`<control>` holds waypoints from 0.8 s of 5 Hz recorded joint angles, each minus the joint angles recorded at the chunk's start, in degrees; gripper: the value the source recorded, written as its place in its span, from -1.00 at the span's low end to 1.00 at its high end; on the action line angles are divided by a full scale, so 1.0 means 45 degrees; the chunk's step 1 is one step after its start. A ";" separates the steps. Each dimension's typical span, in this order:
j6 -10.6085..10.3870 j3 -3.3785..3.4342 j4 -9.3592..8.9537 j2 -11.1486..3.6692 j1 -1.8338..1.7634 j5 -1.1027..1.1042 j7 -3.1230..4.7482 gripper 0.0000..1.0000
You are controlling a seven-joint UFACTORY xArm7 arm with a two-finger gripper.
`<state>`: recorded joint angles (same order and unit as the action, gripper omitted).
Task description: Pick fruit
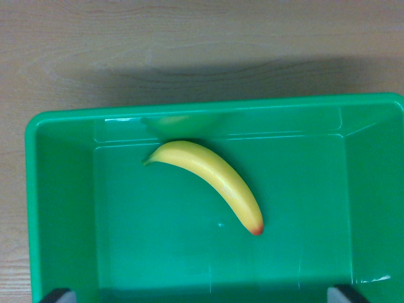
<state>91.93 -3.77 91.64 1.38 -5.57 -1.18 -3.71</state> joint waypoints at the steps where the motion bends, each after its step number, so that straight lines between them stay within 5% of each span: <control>1: 0.0000 0.0000 0.0000 0.0000 0.0000 0.0000 0.0000 -1.00; 4: -0.0376 -0.0008 -0.0246 -0.0119 -0.0006 0.0018 0.0153 -1.00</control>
<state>90.23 -3.81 90.53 0.84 -5.59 -1.10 -3.02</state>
